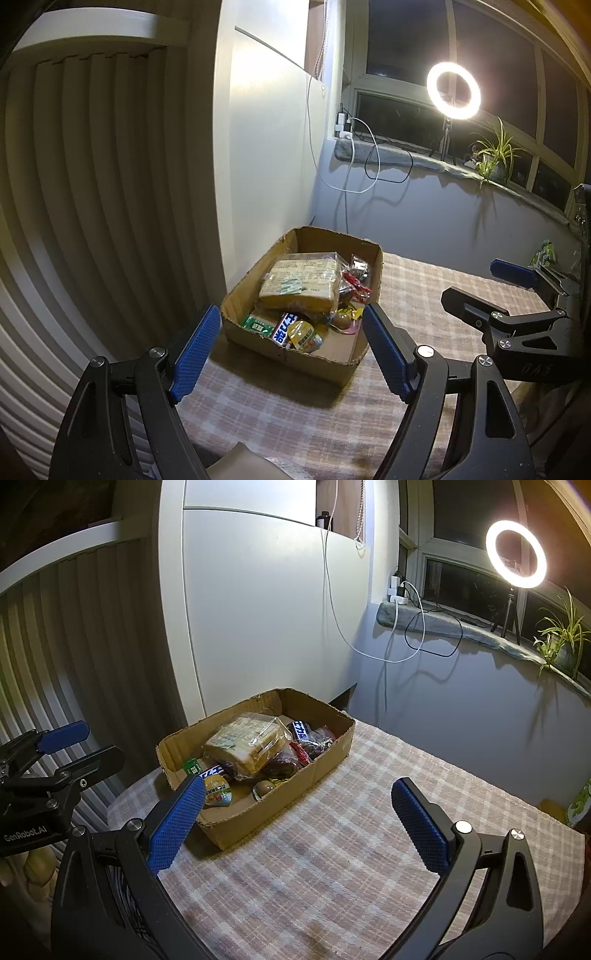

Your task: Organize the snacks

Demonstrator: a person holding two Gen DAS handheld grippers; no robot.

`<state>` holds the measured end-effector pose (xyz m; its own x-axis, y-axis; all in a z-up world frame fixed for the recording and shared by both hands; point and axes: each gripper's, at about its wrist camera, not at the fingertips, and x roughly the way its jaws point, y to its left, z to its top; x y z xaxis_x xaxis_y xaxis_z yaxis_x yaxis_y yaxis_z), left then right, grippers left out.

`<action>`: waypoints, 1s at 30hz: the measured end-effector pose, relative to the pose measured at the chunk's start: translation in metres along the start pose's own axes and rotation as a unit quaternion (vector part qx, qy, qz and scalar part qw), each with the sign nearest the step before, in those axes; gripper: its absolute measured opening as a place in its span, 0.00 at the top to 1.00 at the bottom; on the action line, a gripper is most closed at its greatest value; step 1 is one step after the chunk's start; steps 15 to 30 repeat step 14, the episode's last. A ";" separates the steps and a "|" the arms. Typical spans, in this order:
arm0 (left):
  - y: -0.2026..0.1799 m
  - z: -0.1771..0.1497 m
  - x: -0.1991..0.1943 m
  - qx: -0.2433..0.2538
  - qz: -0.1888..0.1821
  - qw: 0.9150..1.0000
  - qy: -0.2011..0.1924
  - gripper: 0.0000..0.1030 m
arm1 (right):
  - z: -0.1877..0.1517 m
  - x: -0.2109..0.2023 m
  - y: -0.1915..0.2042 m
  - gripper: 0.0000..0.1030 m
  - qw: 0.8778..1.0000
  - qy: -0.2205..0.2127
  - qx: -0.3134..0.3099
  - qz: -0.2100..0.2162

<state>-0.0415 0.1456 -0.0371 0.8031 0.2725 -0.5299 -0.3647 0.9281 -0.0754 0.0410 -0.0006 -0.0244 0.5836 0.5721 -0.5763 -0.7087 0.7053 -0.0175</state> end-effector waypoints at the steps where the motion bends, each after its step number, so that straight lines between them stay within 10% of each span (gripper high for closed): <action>1: 0.000 0.000 0.000 0.000 0.000 1.000 0.000 0.23 | 0.000 0.000 -0.001 0.01 1.000 0.000 0.000 0.000; 30: -0.005 -0.002 -0.002 0.009 0.008 1.000 -0.013 0.23 | -0.001 -0.003 -0.002 0.01 1.000 0.001 0.002 -0.001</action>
